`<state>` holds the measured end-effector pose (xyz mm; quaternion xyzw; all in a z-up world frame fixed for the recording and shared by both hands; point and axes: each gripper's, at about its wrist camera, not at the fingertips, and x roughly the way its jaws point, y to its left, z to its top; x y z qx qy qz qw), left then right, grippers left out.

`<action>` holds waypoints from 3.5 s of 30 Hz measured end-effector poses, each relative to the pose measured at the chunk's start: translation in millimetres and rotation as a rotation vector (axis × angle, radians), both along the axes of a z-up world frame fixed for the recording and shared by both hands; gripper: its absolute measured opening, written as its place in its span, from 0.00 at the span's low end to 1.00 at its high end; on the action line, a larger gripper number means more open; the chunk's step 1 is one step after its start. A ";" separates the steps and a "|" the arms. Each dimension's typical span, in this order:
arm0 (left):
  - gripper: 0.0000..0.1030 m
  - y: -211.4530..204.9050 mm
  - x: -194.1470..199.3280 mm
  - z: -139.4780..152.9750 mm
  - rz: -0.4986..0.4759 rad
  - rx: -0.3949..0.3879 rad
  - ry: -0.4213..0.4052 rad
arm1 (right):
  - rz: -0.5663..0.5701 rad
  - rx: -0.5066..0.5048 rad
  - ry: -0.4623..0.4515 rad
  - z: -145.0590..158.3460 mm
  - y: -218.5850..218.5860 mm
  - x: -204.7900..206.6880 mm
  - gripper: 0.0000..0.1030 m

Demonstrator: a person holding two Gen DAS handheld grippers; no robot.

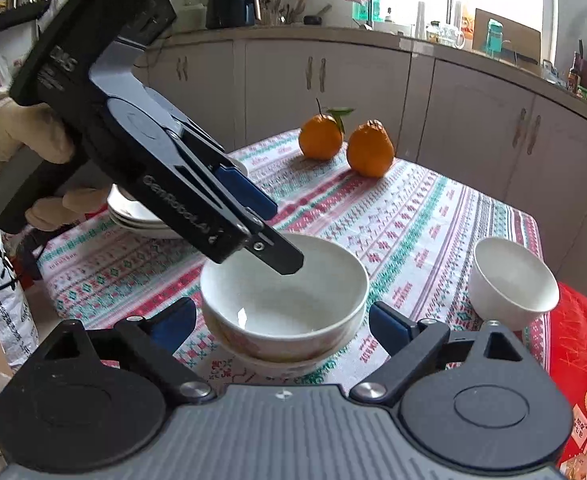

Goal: Organize plates and bowls

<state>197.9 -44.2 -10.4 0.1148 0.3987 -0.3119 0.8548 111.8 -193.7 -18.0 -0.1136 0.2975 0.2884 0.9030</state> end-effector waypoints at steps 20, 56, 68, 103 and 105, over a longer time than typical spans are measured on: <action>0.89 -80.9 67.9 20.9 -0.139 -0.002 -0.063 | -0.282 -0.024 -0.052 10.4 -101.6 46.5 1.00; 0.51 -176.9 174.1 -45.1 -0.252 0.053 0.100 | -0.302 -0.083 0.007 -43.6 -132.0 146.0 0.87; 0.50 -175.5 173.5 -44.2 -0.256 0.050 0.121 | -0.309 -0.074 0.022 -40.1 -131.2 143.2 0.86; 0.50 -91.7 49.0 35.1 -0.164 0.000 -0.009 | -0.186 -0.035 0.002 32.6 -70.1 41.7 0.86; 0.50 -85.2 41.9 36.6 -0.152 -0.002 -0.014 | -0.172 -0.039 0.002 33.4 -64.1 37.1 0.86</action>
